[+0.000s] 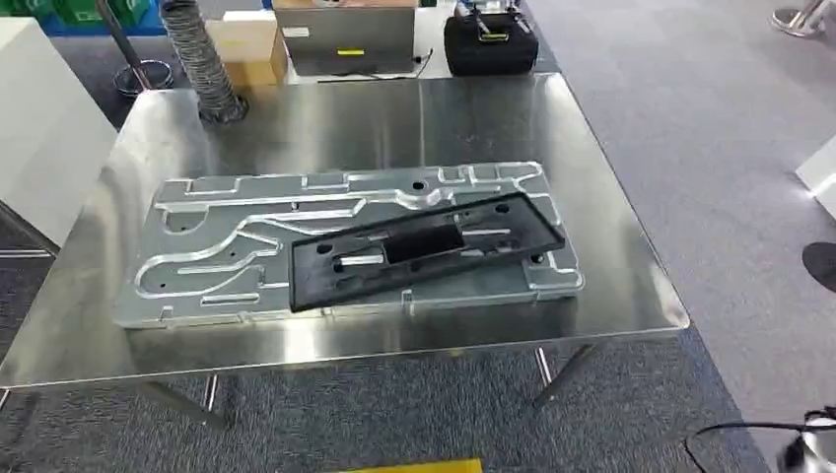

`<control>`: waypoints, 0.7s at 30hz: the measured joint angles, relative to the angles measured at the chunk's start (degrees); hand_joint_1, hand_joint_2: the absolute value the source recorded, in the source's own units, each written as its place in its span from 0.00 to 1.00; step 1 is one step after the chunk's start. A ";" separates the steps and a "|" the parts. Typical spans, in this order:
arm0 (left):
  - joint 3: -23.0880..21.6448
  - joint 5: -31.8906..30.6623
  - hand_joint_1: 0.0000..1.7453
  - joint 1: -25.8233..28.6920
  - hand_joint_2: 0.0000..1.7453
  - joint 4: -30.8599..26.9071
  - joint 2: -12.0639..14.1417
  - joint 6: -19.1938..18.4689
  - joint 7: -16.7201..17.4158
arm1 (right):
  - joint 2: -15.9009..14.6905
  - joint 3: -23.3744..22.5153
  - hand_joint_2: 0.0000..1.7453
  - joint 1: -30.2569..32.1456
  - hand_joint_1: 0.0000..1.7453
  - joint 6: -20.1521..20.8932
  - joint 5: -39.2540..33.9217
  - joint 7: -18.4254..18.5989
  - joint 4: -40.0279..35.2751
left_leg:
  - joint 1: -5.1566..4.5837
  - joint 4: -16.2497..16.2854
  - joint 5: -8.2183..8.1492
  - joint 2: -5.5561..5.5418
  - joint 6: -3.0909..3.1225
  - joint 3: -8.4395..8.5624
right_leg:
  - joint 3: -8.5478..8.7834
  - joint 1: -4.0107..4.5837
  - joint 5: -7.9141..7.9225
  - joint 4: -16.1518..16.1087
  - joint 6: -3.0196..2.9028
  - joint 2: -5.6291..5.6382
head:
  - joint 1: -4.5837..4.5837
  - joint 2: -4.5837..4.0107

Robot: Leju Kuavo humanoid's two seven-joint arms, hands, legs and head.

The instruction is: Take the parts from the cabinet and place them on the table.

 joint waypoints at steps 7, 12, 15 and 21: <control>0.00 0.00 0.00 -0.40 0.00 0.02 -0.07 -0.57 -0.46 | 3.89 -4.69 0.00 5.57 0.00 -0.55 3.89 0.00 0.35 | 0.02 17.65 -13.09 0.68 -1.50 -5.26 | -3.64 -0.47 3.46 -0.75 -1.80 -0.27 | -0.02 0.00; 0.02 0.00 0.00 -0.99 0.00 0.02 -0.11 -0.90 -0.87 | 6.20 -4.82 0.00 6.82 0.00 -0.70 6.05 0.00 2.71 | -0.18 -2.36 -8.32 0.66 -0.33 10.36 | -6.33 -0.37 5.73 0.07 -1.14 -0.14 | -0.02 0.00; 0.02 0.00 0.00 -1.16 0.00 0.02 -0.31 -1.03 -0.74 | 7.40 -4.69 0.00 7.20 0.00 -1.08 7.51 0.00 5.30 | -0.76 -2.29 -7.17 0.63 0.43 9.43 | -6.55 -0.29 7.21 -0.24 -0.05 -0.12 | 0.00 0.00; 0.02 0.00 0.00 -0.95 0.00 0.02 -1.03 -0.92 -0.57 | 9.68 -4.36 0.00 7.84 0.00 -1.25 9.24 0.00 13.47 | -0.27 -2.99 -2.56 1.49 1.90 5.28 | -9.99 -0.85 -4.74 11.71 1.81 0.02 | 0.00 0.00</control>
